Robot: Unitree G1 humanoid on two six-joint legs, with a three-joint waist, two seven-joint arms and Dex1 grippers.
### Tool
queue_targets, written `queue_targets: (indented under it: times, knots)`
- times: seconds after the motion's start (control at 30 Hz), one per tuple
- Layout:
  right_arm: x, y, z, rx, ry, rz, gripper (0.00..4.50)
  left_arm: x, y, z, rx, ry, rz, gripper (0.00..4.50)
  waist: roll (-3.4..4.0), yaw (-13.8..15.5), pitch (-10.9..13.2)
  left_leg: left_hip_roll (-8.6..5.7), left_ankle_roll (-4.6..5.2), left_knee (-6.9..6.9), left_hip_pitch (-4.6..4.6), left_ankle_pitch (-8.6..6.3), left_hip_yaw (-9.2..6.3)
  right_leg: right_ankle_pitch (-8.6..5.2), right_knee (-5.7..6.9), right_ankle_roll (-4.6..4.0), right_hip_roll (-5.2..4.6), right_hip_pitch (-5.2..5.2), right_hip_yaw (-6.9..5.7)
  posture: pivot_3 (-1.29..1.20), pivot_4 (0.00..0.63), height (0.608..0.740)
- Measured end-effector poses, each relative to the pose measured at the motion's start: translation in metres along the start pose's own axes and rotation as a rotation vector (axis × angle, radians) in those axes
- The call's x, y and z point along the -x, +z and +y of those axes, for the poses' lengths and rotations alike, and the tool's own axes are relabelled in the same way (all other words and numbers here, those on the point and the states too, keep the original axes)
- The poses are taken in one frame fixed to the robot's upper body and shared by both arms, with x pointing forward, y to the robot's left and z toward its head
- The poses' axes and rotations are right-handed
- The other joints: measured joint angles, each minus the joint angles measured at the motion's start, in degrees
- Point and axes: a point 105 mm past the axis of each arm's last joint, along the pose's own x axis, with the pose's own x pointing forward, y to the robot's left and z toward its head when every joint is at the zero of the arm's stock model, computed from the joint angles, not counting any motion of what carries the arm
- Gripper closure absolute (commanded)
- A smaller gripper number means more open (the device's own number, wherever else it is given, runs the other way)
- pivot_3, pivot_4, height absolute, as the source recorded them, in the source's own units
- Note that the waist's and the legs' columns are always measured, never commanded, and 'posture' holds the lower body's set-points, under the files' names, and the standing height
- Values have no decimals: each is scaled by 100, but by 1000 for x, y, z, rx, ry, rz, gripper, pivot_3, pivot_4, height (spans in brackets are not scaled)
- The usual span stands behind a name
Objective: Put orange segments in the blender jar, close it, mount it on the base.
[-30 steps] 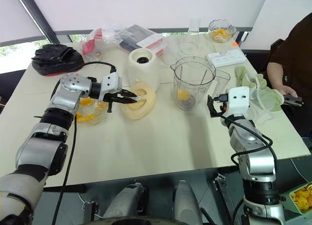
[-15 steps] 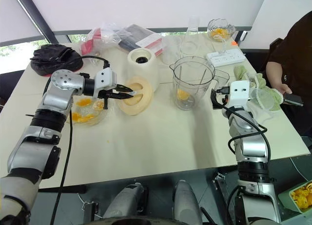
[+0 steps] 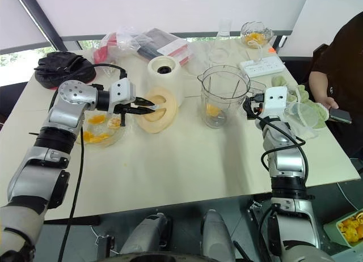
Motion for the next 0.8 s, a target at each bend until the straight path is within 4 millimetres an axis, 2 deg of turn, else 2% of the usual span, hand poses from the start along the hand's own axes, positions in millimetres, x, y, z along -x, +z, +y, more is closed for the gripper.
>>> queue_targets:
  times: [0.07,0.13,0.3,0.4,0.47,0.57,0.67,0.8]
  knots:
    - [-1,7,5,-27,16,-36,3475,0,-1,0,1,2,2,4297,2,-8,-1,0,0,0,0,0,2,0,0,0,0,0,1,0,150,740]
    - [-4,15,9,-14,20,-54,3475,-1,1,0,-4,1,-3,4297,2,7,-2,0,-1,2,0,1,0,0,0,0,0,1,1,0,150,740]
    - [-4,12,10,-49,4,-42,3475,4,0,1,1,-2,8,4297,3,-17,-2,0,-1,-1,-2,1,1,0,2,0,0,-5,2,0,150,740]
    - [0,12,17,-86,1,-31,3475,10,7,8,0,-9,0,4297,3,-31,-1,1,-3,-1,-10,2,1,0,6,0,1,-18,2,0,150,740]
    - [5,11,28,-126,8,-18,3475,18,17,17,-9,-9,-2,4297,4,-48,-1,1,-3,-3,-20,2,4,0,12,0,1,-32,4,0,150,740]
    - [12,18,55,-179,57,-22,3475,36,37,37,-50,8,3,4297,6,-117,0,0,-8,0,-47,5,6,0,27,-1,0,-63,7,0,150,740]
    - [17,30,71,-187,91,-51,3475,43,42,45,-44,7,4,4297,7,-138,0,-3,-8,1,-48,5,4,0,26,0,0,-62,6,0,150,740]
    - [22,38,78,-169,112,-78,3475,45,42,48,-18,-9,3,4297,6,-147,1,-5,-7,4,-52,5,-1,0,27,0,0,-62,3,0,150,740]
